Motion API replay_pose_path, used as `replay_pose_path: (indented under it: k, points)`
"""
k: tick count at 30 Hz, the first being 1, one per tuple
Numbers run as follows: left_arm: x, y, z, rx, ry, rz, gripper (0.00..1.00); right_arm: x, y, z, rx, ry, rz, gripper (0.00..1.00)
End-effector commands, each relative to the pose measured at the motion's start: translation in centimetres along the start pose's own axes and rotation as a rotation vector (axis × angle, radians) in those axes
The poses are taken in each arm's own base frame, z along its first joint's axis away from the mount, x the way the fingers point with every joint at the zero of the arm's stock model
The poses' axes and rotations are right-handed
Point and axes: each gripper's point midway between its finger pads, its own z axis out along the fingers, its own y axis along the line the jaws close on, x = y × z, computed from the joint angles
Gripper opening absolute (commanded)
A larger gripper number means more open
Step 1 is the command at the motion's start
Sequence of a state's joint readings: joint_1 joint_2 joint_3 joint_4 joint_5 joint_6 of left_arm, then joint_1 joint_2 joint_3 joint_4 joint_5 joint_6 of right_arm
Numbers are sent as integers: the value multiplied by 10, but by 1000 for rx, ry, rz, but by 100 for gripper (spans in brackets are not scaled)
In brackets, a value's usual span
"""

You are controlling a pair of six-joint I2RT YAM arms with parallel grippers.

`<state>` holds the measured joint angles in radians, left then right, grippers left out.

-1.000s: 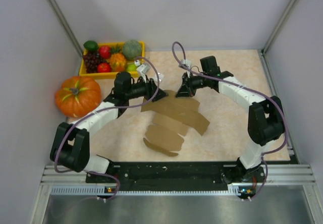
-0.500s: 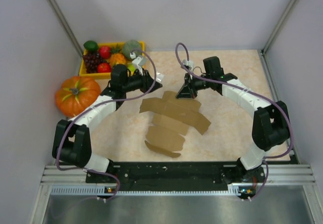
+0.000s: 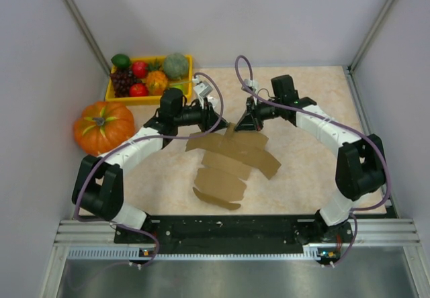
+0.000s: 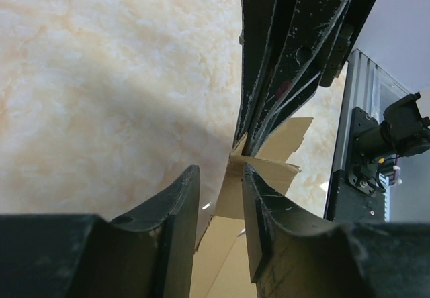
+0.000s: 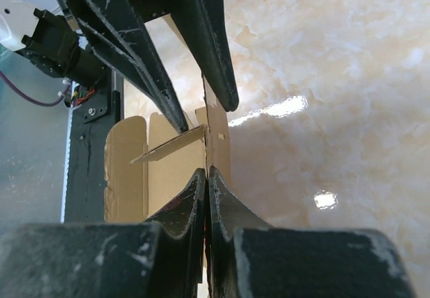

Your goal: Fold the paper box

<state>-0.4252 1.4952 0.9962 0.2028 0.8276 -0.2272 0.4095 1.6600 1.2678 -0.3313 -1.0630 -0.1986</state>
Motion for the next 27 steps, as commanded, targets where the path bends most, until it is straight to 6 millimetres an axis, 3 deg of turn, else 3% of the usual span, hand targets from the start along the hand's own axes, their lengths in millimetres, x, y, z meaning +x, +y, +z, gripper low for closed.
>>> replay_pose_path:
  k: [1, 3, 7, 12, 13, 16, 18, 19, 20, 23, 26, 27]
  points:
    - [-10, -19, -1, 61, -11, 46, 41, -34, 9, -5, -13, -65, -112, 0]
    - [-3, -19, -5, 45, -12, 43, 48, -35, 9, -6, -15, -68, -113, 0]
    - [1, -23, -4, 65, -8, 35, 53, -37, 15, -6, -38, -73, -120, 0]
    - [-1, -20, 8, 100, -11, 32, 49, -42, 26, -8, -80, -89, -133, 0]
    - [-1, -18, 11, 106, -11, 25, 47, -43, 28, -9, -82, -93, -136, 0]
    - [-8, -20, 14, 120, -33, 42, 28, -42, 28, -10, -77, -93, -134, 0]
    - [-9, -16, 12, 91, -43, 58, 4, -43, 28, -10, -71, -95, -135, 0]
    - [-14, -19, 9, 77, -58, 73, 0, -41, 27, -10, -63, -91, -131, 0]
    - [-10, -16, 7, 50, -63, 70, 0, -43, 26, -10, -52, -93, -134, 0]
    - [-23, -12, -4, -42, -123, 92, 0, -41, 18, -10, -17, -87, -122, 0]
    - [-29, 3, -26, -232, -143, 30, 36, -41, 7, -10, 50, -83, -99, 0]
    - [-25, 6, -37, -291, -134, -7, 44, -40, 3, -12, 65, -83, -86, 0]
